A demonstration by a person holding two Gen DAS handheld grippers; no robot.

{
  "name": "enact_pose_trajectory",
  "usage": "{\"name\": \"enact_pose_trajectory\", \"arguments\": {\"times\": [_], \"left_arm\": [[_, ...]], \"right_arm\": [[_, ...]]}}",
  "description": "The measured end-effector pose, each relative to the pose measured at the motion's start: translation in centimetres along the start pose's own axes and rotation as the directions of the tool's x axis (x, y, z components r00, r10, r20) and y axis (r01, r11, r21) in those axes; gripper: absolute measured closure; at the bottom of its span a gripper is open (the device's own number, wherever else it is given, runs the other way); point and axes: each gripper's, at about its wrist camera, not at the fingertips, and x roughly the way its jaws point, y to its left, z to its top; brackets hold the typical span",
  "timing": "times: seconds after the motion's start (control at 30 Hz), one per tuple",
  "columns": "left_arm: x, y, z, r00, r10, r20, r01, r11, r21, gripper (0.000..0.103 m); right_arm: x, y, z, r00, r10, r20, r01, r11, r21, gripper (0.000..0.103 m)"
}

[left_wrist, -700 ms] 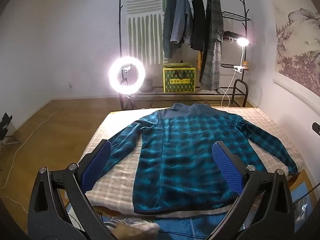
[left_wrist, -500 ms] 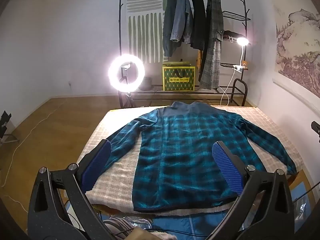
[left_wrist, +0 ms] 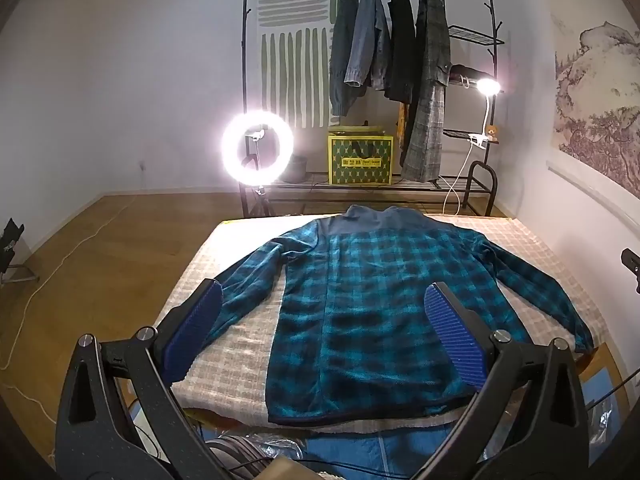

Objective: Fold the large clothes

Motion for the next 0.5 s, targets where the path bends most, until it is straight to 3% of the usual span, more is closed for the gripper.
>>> {"name": "enact_pose_trajectory", "arguments": {"times": [0.5], "left_arm": [[-0.29, -0.14, 0.3, 1.0, 0.0, 0.01, 0.0, 1.0, -0.004, 0.0]], "right_arm": [[0.1, -0.39, -0.03, 1.0, -0.003, -0.005, 0.003, 1.0, 0.003, 0.0]]}}
